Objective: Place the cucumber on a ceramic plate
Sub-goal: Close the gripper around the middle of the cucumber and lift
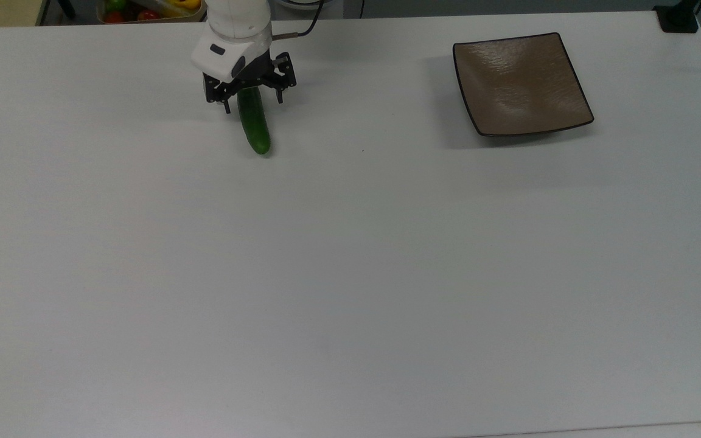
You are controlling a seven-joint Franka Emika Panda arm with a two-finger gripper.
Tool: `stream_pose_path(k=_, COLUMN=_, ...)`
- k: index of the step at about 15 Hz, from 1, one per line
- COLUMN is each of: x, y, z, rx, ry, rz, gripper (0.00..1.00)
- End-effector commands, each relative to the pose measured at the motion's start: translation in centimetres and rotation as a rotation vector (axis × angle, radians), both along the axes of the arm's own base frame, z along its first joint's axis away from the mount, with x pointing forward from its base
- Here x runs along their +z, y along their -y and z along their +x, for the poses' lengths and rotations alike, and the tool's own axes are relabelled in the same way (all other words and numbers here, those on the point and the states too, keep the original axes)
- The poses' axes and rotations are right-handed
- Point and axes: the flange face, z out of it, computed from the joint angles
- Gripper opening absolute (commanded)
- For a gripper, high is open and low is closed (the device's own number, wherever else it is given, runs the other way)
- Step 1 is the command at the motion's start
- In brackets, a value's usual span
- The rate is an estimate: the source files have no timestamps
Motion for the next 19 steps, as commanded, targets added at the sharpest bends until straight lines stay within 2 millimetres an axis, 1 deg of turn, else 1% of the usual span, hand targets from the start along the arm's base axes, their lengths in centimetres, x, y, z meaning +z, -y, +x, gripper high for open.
stream_pose_path(k=1, x=-1.2, y=0.6, z=-0.7, rx=0.01, ry=0.032, rz=-0.01, gripper=1.0)
stream_pose_path(k=4, x=-2.1, y=0.9, z=-0.9, rx=0.018, ry=0.03, rz=-0.021, gripper=0.99)
stream_pose_path(k=6, x=-2.4, y=1.0, z=-0.9, rx=0.029, ry=0.021, rz=-0.032, gripper=0.87)
stream_pose_path(k=8, x=-2.5, y=1.0, z=-0.9, rx=0.034, ry=0.019, rz=-0.036, gripper=0.68)
stream_pose_path(k=10, x=-2.4, y=1.1, z=-0.9, rx=0.031, ry=0.022, rz=-0.036, gripper=0.43)
stream_pose_path(k=11, x=-2.4, y=1.4, z=-0.9, rx=0.025, ry=0.019, rz=-0.036, gripper=0.24)
stream_pose_path(k=12, x=-2.3, y=1.7, z=-0.9, rx=0.018, ry=0.019, rz=-0.037, gripper=0.13)
stream_pose_path(k=13, x=-2.0, y=1.7, z=-0.9, rx=0.016, ry=0.022, rz=-0.037, gripper=0.05)
stream_pose_path(k=14, x=-1.8, y=1.7, z=-0.9, rx=0.014, ry=0.024, rz=-0.037, gripper=0.02)
stream_pose_path(k=16, x=-0.9, y=1.7, z=-0.9, rx=0.004, ry=0.036, rz=-0.037, gripper=0.02)
stream_pose_path(k=18, x=0.3, y=1.5, z=-0.8, rx=-0.051, ry=0.048, rz=-0.037, gripper=0.02)
stream_pose_path(k=19, x=1.2, y=1.3, z=-0.5, rx=-0.067, ry=0.058, rz=-0.038, gripper=0.02)
